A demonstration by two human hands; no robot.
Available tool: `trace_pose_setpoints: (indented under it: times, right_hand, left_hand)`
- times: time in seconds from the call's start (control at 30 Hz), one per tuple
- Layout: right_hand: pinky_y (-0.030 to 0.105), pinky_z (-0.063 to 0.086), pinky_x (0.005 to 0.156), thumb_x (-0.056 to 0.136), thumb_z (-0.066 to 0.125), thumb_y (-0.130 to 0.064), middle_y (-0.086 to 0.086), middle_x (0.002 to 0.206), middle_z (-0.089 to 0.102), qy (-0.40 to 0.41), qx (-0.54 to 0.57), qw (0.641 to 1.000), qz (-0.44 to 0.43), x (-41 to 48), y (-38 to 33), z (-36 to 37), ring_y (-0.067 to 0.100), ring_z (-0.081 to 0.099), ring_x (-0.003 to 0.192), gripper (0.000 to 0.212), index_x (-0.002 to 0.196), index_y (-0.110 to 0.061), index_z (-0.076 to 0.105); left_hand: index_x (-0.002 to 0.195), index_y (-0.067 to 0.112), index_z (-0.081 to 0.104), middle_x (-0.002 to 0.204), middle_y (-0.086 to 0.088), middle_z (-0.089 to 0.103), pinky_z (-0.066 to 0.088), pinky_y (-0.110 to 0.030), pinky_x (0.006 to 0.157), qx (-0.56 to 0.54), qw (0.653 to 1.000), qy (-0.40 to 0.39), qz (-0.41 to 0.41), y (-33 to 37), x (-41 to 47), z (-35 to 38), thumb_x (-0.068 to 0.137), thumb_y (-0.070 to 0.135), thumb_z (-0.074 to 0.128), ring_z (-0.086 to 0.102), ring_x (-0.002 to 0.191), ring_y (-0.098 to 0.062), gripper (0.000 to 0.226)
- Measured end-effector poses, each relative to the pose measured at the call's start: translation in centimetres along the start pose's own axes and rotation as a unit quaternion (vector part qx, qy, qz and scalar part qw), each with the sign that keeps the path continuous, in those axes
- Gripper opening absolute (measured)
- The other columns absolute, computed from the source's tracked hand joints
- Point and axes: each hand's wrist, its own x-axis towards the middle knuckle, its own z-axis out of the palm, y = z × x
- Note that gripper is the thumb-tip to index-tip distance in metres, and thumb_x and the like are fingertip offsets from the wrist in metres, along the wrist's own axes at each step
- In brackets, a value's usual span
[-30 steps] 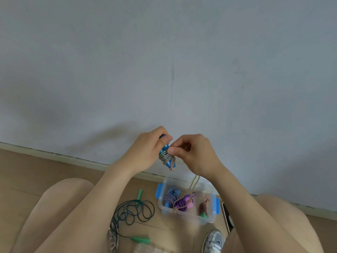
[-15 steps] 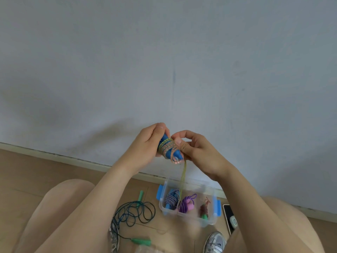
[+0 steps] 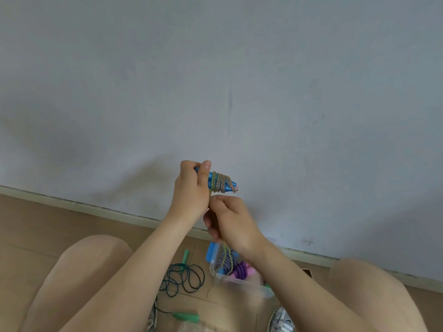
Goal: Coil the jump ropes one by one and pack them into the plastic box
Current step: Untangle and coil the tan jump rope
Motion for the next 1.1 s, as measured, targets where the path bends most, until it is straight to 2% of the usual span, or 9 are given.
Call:
trace_pose_setpoints:
  times: [0.17, 0.3, 0.43, 0.67, 0.73, 0.83, 0.9, 0.97, 1.1]
  right_hand:
    - [0.041, 0.065, 0.063, 0.112, 0.042, -0.023, 0.013, 0.068, 0.061, 0.018, 0.070, 0.997, 0.043, -0.2, -1.4, -1.6, 0.028, 0.071, 0.067, 0.042, 0.087, -0.002, 0.067]
    - [0.032, 0.058, 0.051, 0.111, 0.050, -0.037, 0.006, 0.061, 0.054, 0.026, 0.124, 0.987, 0.097, 0.0, -1.9, -3.2, 0.019, 0.058, 0.050, 0.045, 0.085, -0.004, 0.067]
    - [0.021, 0.046, 0.039, 0.108, 0.050, -0.026, -0.001, 0.058, 0.046, 0.032, 0.308, 0.935, 0.172, 0.5, -2.4, -4.7, 0.010, 0.046, 0.043, 0.039, 0.079, -0.006, 0.066]
    - [0.019, 0.048, 0.040, 0.101, 0.055, -0.014, 0.001, 0.061, 0.048, 0.038, 0.429, 0.884, 0.180, 0.8, -2.7, -6.4, 0.007, 0.047, 0.044, 0.025, 0.084, 0.001, 0.066]
    - [0.019, 0.042, 0.036, 0.103, 0.056, -0.017, -0.003, 0.059, 0.041, 0.043, 0.394, 0.899, 0.188, 1.0, -2.5, -6.9, 0.006, 0.041, 0.042, 0.025, 0.087, -0.001, 0.065]
    - [0.020, 0.029, 0.038, 0.101, 0.064, -0.027, -0.006, 0.058, 0.035, 0.061, 0.236, 0.956, 0.164, 1.2, -2.0, -7.8, 0.009, 0.032, 0.044, 0.027, 0.085, -0.006, 0.069]
    - [0.025, 0.031, 0.045, 0.095, 0.073, -0.035, -0.003, 0.060, 0.041, 0.115, 0.068, 0.986, 0.099, 1.3, -1.5, -7.9, 0.012, 0.034, 0.048, 0.033, 0.081, -0.005, 0.074]
    - [0.030, 0.039, 0.053, 0.090, 0.079, -0.044, -0.001, 0.059, 0.050, 0.178, -0.085, 0.980, 0.018, 1.5, -0.9, -7.7, 0.013, 0.041, 0.051, 0.040, 0.073, -0.008, 0.077]
    - [0.040, 0.053, 0.066, 0.098, 0.074, -0.041, 0.013, 0.066, 0.070, 0.148, -0.068, 0.985, -0.052, 2.2, 0.0, -6.8, 0.020, 0.062, 0.061, 0.044, 0.075, -0.003, 0.075]
  left_hand:
    - [0.110, 0.015, 0.043, 0.095, 0.008, 0.054, 0.040, -0.007, 0.066, 0.082, 0.989, -0.105, 0.071, -0.2, 0.0, -0.5, 0.112, 0.028, 0.045, 0.054, 0.086, -0.002, 0.013]
    - [0.104, 0.020, 0.040, 0.100, 0.005, 0.051, 0.045, -0.028, 0.074, 0.201, 0.940, -0.199, 0.191, -0.8, -0.4, -0.8, 0.111, 0.020, 0.043, 0.054, 0.088, -0.008, 0.007]
    - [0.106, 0.020, 0.047, 0.106, 0.004, 0.044, 0.050, -0.040, 0.078, 0.247, 0.909, -0.239, 0.235, -1.2, -0.5, -0.5, 0.110, 0.013, 0.040, 0.056, 0.089, -0.016, 0.011]
    - [0.091, 0.021, 0.049, 0.084, 0.004, 0.053, 0.039, -0.025, 0.065, 0.144, 0.938, -0.230, 0.214, 0.2, -1.4, -0.4, 0.113, 0.035, 0.036, 0.049, 0.074, -0.012, 0.029]
    - [0.096, 0.022, 0.051, 0.084, 0.004, 0.058, 0.040, -0.022, 0.060, 0.130, 0.943, -0.238, 0.191, 0.3, -1.3, -0.6, 0.109, 0.034, 0.046, 0.050, 0.069, -0.011, 0.018]
    - [0.096, 0.024, 0.054, 0.080, 0.005, 0.059, 0.039, -0.019, 0.056, 0.116, 0.948, -0.245, 0.166, 0.3, -1.2, -0.8, 0.106, 0.029, 0.054, 0.046, 0.060, -0.007, 0.011]
    - [0.091, 0.025, 0.057, 0.074, 0.011, 0.057, 0.038, -0.017, 0.055, 0.082, 0.955, -0.246, 0.142, 0.5, -1.3, -0.8, 0.105, 0.026, 0.057, 0.045, 0.058, -0.004, 0.014]
    - [0.088, 0.024, 0.060, 0.070, 0.016, 0.056, 0.038, -0.015, 0.058, 0.038, 0.962, -0.248, 0.111, 0.6, -1.2, -0.9, 0.104, 0.025, 0.058, 0.046, 0.059, -0.002, 0.016]
    - [0.083, 0.025, 0.061, 0.083, 0.002, 0.061, 0.054, -0.038, 0.078, -0.106, 0.960, -0.260, 0.014, 0.9, -1.0, -1.0, 0.096, 0.035, 0.058, 0.058, 0.081, -0.014, 0.017]
